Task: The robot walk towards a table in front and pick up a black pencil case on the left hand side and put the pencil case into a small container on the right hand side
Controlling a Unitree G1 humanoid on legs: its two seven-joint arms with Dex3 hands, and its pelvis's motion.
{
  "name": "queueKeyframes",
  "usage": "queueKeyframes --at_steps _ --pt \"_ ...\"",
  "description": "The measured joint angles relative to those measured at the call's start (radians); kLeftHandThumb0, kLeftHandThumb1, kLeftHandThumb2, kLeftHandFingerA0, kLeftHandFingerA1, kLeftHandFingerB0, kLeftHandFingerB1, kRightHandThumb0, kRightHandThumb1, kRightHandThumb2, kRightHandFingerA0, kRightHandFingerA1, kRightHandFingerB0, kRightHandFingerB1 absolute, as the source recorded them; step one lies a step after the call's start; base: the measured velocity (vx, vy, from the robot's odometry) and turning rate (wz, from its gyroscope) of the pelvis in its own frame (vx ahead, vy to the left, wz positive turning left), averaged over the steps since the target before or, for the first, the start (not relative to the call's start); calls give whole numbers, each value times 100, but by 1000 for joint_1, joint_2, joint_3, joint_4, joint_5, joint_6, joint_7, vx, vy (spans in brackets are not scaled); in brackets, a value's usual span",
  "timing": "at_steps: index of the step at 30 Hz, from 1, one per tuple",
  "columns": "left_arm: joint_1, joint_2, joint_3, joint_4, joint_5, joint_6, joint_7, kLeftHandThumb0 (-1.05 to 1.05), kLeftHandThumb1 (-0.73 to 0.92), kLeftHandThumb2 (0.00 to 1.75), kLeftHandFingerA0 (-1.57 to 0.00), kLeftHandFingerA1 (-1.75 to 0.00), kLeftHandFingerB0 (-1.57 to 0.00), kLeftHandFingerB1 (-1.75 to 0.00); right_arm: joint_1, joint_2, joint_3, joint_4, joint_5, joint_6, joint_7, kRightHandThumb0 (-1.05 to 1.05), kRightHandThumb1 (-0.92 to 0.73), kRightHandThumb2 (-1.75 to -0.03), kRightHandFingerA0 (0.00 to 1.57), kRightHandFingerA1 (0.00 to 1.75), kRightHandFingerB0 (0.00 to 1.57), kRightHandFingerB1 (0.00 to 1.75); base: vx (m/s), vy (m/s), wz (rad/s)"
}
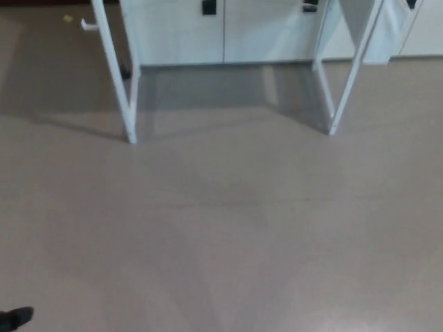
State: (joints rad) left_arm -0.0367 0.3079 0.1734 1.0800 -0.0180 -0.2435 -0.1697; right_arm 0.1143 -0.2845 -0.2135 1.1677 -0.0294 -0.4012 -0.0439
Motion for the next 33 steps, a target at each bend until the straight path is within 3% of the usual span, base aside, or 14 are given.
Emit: queueKeyframes --at_steps 3,4,7,8,9,10,11,12,22,23,25,27,30,33 --pt "-3 4 1 0 0 0 0 -19 46 58 -52 -47 -39 -40 -1 2 1 0 0 -2 1 -37 -58 -57 64 48 41 38 413 185 1" --pt "-2 5 0 1 0 0 0 -18 46 57 -51 -47 -39 -40 1 2 1 2 0 -2 1 -44 -47 -76 58 58 34 48 278 119 5" --pt "4 6 -1 2 0 0 1 -18 47 58 -52 -46 -39 -40 6 2 1 4 0 -2 1 -45 -47 -75 61 60 36 48 308 75 6" --pt "4 6 -3 2 1 0 2 -21 46 58 -52 -46 -39 -40 6 2 2 5 0 -2 1 -37 -57 -57 66 48 41 38 328 28 6" --pt "5 7 -6 2 2 0 3 -22 46 59 -53 -47 -39 -40 7 2 2 5 0 -2 1 -43 -46 -74 59 58 36 48 275 -31 14" --pt "5 8 -8 3 4 0 5 -22 46 59 -53 -47 -39 -40 9 3 2 6 0 -3 1 -43 -46 -74 59 58 36 48 333 -70 10" --pt "9 9 -11 6 6 0 8 -19 47 58 -52 -47 -38 -40 10 3 0 9 0 -3 1 -36 -57 -56 67 48 42 38 383 -68 12" --pt "13 9 -12 8 5 0 8 -21 46 58 -51 -47 -38 -40 12 3 0 9 0 -3 1 -45 -47 -75 63 60 36 48 434 -130 19" --pt "20 6 -22 20 6 -6 8 -21 47 59 -49 -45 -36 -38 20 0 -3 11 1 -15 -1 -43 -46 -74 61 59 36 48 431 -28 13" --pt "28 6 -25 20 7 -6 7 -20 46 58 -53 -47 -35 -39 33 2 -4 12 2 -17 -1 -35 -58 -57 65 48 41 39 404 19 -21" --pt "45 6 -30 21 7 -6 6 -13 51 55 -56 -45 -37 -36 59 4 -6 17 2 -20 -1 -35 -57 -57 66 50 42 39 394 72 -21" --pt "60 6 -30 24 7 -6 3 -14 51 55 -55 -44 -36 -35 83 6 -9 29 3 -22 -1 -43 -46 -75 61 60 36 49 454 169 -21" --pt "56 13 -34 24 7 -8 -2 -22 45 59 -52 -46 -34 -39 88 20 -10 38 5 -31 0 -43 -46 -75 61 60 37 49 582 35 -29" --pt "53 21 -38 19 7 -9 -1 -21 46 59 -52 -47 -35 -39 89 22 -6 43 3 -37 -1 -33 -58 -58 66 50 41 39 461 58 -2"
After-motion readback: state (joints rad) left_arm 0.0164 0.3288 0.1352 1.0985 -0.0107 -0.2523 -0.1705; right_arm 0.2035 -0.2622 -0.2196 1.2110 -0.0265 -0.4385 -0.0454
